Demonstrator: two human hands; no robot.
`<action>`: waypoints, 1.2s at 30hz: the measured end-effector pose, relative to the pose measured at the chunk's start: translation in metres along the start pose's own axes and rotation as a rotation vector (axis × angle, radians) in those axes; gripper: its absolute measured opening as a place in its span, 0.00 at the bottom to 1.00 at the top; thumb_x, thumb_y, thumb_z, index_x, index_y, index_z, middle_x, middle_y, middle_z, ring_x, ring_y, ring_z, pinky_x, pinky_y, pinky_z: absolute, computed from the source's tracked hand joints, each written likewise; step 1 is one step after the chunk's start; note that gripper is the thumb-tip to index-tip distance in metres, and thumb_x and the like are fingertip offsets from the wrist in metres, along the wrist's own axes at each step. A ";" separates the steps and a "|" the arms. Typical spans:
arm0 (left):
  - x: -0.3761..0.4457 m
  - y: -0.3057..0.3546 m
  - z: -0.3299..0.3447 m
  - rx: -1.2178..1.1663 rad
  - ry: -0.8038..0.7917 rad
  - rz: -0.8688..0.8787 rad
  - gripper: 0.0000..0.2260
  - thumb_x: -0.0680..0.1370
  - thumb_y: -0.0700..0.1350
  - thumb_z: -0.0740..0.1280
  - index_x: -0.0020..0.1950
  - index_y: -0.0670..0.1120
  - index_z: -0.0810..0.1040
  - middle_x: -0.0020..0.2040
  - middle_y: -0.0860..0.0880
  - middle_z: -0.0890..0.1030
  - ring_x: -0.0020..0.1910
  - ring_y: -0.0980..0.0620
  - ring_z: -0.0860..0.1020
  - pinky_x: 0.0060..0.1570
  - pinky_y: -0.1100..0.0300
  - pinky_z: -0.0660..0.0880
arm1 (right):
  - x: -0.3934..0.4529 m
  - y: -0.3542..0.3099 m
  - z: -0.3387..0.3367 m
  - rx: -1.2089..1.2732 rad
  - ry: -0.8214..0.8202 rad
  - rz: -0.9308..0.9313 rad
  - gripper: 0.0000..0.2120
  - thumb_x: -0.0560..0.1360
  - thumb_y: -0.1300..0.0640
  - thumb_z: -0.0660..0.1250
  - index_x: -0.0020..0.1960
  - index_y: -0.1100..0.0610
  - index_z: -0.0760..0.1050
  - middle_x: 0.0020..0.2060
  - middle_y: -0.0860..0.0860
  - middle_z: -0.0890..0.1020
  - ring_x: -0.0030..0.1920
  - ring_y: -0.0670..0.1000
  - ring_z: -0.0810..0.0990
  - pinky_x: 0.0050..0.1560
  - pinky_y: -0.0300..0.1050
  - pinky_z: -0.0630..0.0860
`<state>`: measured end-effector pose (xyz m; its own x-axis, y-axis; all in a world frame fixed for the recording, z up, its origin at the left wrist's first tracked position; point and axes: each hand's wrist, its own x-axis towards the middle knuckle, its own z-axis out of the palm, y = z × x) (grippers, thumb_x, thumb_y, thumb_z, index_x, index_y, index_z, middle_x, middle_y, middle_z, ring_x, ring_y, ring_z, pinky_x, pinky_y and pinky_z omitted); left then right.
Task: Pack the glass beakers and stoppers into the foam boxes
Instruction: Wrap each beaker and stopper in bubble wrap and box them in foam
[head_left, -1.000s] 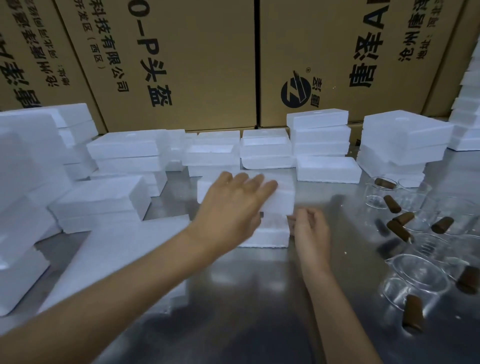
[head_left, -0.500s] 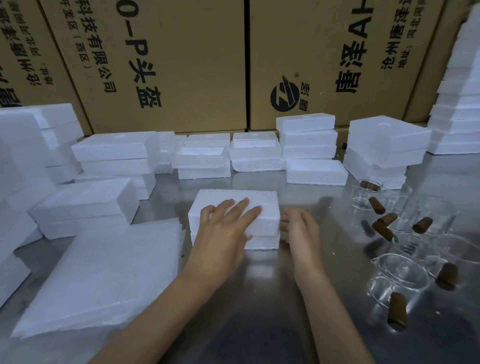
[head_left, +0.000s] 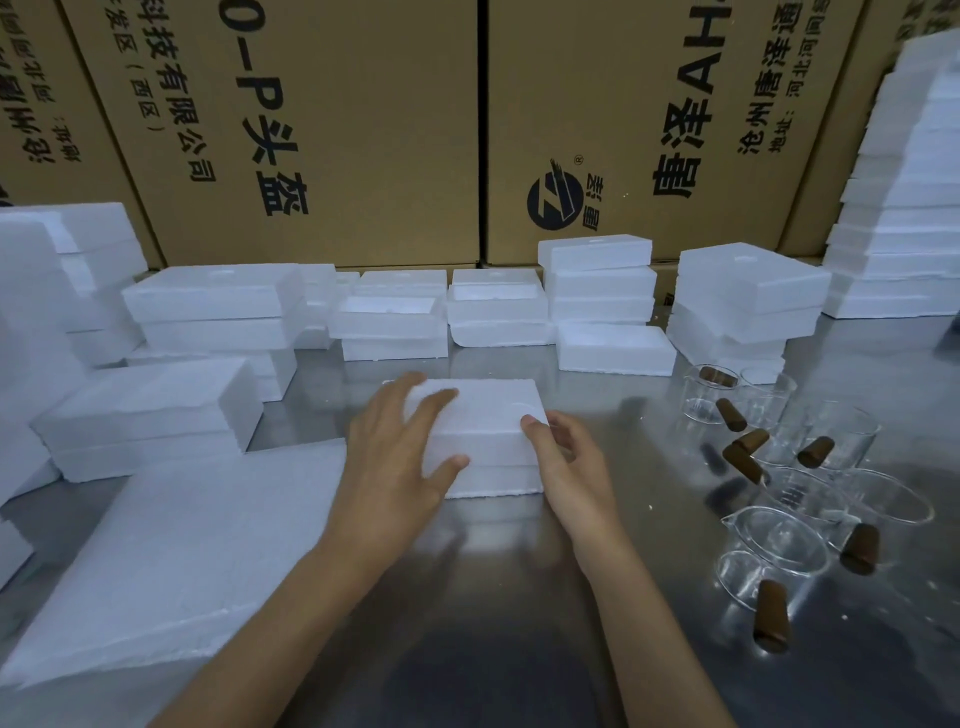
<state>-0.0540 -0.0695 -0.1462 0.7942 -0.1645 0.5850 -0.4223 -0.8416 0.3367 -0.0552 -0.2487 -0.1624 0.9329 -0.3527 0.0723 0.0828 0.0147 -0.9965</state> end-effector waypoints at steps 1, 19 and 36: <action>0.001 -0.006 -0.003 -0.062 -0.012 -0.077 0.30 0.73 0.54 0.75 0.73 0.54 0.68 0.74 0.49 0.63 0.74 0.48 0.62 0.72 0.51 0.62 | 0.000 0.000 0.000 0.000 0.000 0.005 0.10 0.76 0.46 0.70 0.56 0.46 0.78 0.49 0.40 0.82 0.50 0.37 0.80 0.39 0.26 0.71; 0.004 -0.041 -0.005 -0.460 -0.174 -0.365 0.35 0.68 0.55 0.79 0.69 0.66 0.65 0.57 0.59 0.76 0.53 0.53 0.76 0.50 0.62 0.72 | -0.008 -0.005 0.002 0.028 -0.029 -0.057 0.10 0.78 0.50 0.69 0.58 0.48 0.82 0.48 0.39 0.86 0.51 0.38 0.83 0.45 0.28 0.75; 0.009 -0.028 -0.034 -0.581 -0.075 -0.180 0.40 0.69 0.47 0.76 0.69 0.75 0.59 0.64 0.57 0.70 0.59 0.61 0.71 0.56 0.61 0.72 | -0.028 -0.024 -0.003 0.497 -0.253 0.183 0.18 0.74 0.54 0.67 0.63 0.56 0.78 0.61 0.58 0.82 0.58 0.55 0.81 0.66 0.58 0.73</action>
<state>-0.0502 -0.0297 -0.1249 0.8952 -0.0993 0.4346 -0.4305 -0.4450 0.7852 -0.0840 -0.2422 -0.1405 0.9971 -0.0694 -0.0304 0.0096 0.5132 -0.8582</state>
